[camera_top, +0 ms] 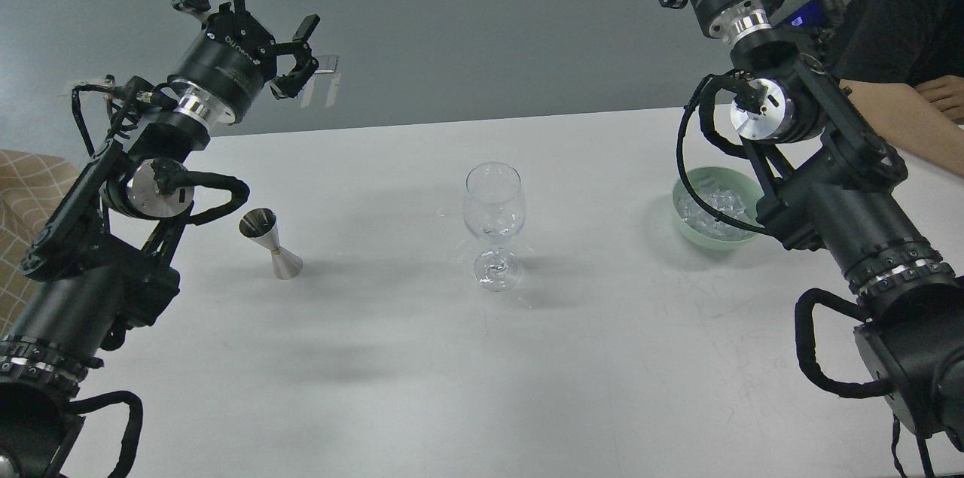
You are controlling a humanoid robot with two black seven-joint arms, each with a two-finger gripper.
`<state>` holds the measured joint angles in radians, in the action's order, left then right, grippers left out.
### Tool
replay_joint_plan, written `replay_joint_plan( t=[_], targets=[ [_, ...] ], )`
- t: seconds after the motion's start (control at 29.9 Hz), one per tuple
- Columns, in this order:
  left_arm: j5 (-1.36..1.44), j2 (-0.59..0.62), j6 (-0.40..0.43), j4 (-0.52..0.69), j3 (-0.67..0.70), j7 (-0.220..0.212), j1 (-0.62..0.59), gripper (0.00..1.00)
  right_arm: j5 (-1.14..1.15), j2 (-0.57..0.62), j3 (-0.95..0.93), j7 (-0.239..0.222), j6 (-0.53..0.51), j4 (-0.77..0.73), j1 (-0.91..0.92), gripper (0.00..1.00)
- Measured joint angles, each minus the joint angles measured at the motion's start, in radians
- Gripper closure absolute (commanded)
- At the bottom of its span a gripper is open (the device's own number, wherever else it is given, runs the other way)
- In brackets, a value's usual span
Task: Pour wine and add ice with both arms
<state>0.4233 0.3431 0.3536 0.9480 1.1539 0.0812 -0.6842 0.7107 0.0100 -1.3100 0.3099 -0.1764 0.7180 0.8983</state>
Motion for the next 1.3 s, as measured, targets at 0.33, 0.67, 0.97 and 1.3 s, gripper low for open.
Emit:
replay_joint_plan(
  t=[0.33, 0.67, 0.97, 1.3],
  targets=[
    [0.0, 0.001, 0.004, -0.009, 0.0, 0.0, 0.001, 0.02, 0.0, -0.001, 0.001, 0.0, 0.0, -0.014, -0.001, 0.0],
    [-0.008, 0.005, -0.011, -0.042, 0.002, -0.009, -0.002, 0.02, 0.001, 0.01, 0.02, -0.006, -0.005, -0.018, -0.001, 0.0],
    [-0.017, 0.006, -0.018, -0.054, 0.009, -0.004, -0.008, 0.02, 0.0, 0.033, 0.063, -0.011, 0.0, -0.016, 0.007, 0.0],
    [-0.022, -0.002, -0.012, -0.1, 0.02, -0.013, -0.001, 0.02, -0.001, 0.078, 0.073, -0.012, -0.001, -0.006, -0.014, 0.0]
  ],
)
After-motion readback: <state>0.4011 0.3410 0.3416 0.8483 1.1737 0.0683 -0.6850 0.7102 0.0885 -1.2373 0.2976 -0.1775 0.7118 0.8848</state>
